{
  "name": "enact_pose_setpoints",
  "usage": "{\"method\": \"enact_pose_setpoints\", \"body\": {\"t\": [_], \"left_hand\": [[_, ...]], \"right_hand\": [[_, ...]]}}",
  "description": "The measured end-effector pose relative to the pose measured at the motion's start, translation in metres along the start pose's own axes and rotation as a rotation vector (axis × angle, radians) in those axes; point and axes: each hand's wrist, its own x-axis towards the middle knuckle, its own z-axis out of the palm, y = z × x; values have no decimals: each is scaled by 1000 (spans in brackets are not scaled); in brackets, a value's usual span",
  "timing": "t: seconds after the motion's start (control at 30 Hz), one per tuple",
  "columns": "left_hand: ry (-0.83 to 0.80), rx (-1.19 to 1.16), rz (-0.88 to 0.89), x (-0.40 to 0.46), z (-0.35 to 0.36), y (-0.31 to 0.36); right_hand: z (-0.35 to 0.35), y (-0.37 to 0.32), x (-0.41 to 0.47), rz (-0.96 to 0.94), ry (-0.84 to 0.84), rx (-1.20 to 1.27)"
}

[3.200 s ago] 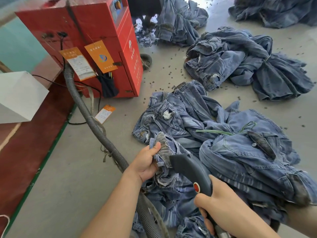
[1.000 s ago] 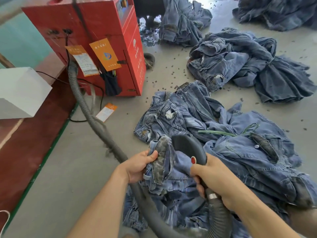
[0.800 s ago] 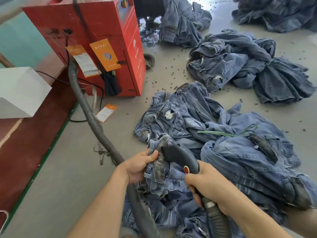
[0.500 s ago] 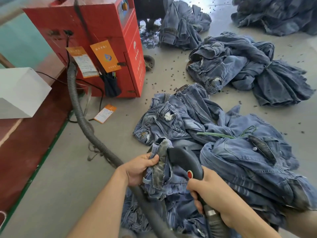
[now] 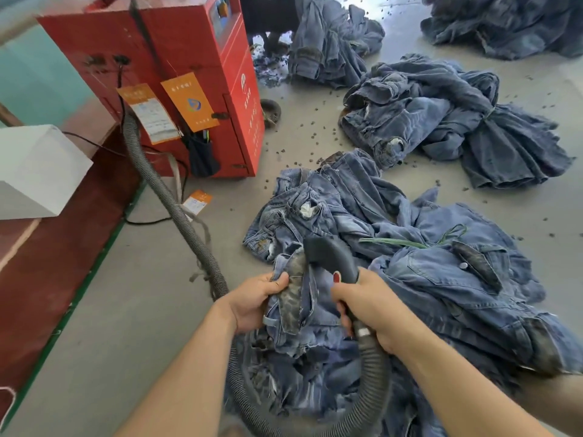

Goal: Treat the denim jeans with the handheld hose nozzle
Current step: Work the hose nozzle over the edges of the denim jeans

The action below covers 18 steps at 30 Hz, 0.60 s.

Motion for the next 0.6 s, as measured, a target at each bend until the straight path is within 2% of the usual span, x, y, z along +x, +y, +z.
{"method": "enact_pose_setpoints", "body": {"t": [0.07, 0.13, 0.27, 0.37, 0.43, 0.53, 0.6], "left_hand": [[3, -15, 10, -2, 2, -1], [12, -47, 27, -2, 1, 0], [41, -24, 29, 3, 2, 3], [38, -5, 1, 3, 3, 2], [34, -20, 1, 3, 4, 0], [21, -58, 29, 5, 1, 3], [36, -80, 44, 10, -1, 7]], "right_hand": [[-17, -6, 6, 13, 72, 93], [-29, 1, -8, 4, 48, 128], [-11, 30, -43, 24, -102, -86], [2, 25, -26, -76, -14, -172], [-7, 17, -13, -71, 71, -118], [-23, 24, -24, -51, 29, -38], [-20, 36, -42, -66, -26, -201]]}}
